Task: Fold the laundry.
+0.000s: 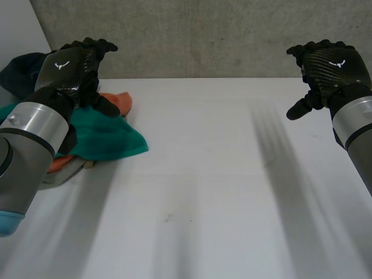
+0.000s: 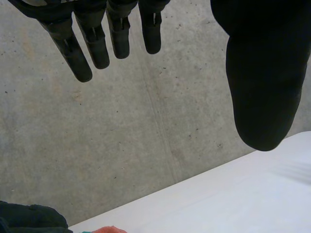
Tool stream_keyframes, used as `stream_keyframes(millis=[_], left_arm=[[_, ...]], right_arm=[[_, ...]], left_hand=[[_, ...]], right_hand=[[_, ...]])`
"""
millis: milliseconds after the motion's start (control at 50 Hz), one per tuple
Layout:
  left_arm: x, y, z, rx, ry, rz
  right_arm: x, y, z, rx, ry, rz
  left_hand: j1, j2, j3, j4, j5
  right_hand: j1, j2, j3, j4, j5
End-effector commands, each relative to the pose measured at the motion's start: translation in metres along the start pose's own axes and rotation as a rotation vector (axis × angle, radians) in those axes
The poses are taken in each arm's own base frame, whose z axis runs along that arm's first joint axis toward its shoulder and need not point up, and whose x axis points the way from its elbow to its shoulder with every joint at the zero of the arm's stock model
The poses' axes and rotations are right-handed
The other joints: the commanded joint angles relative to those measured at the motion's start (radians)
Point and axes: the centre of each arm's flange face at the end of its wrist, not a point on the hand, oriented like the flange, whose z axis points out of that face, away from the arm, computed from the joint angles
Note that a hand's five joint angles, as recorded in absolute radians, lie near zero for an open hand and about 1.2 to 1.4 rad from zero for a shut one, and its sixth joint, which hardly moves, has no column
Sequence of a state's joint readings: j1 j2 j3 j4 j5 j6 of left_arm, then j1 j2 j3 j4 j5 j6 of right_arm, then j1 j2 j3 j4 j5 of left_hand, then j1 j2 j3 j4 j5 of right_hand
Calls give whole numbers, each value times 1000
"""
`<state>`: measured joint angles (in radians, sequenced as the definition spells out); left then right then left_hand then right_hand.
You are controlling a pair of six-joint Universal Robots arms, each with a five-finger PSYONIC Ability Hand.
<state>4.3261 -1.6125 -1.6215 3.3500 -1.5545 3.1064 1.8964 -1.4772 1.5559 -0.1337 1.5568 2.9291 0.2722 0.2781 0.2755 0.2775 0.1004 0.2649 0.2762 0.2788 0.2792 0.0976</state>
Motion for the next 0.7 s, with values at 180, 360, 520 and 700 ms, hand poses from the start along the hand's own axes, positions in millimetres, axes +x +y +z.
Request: stream_keyframes(millis=[180,360,520,700], left_arm=[[-4,-12,12,91,-5,33],[-76,4,81,106,-184,305],[-153,52,142,28,-245,570],[-189,104,172,-22,-228,627]], right_arm=[[1,1,1,0,2,-4],[1,0,1,3,1,-4],[1,-1,0,5,2,-9],[0,0,0,2,-2,-13]], left_hand=[[-98,-104,-101,-103,-100],[-98,-104,-101,-103,-100],[-98,-104,-101,-103,-100],[-47,-53,-51,-53,-50]], right_hand=[[-90,-102,-104,-105,-98],[-90,-102,-104,-105,-98],[-90,-102,-104,-105,-98],[-90,-102,-104,-105,-98]])
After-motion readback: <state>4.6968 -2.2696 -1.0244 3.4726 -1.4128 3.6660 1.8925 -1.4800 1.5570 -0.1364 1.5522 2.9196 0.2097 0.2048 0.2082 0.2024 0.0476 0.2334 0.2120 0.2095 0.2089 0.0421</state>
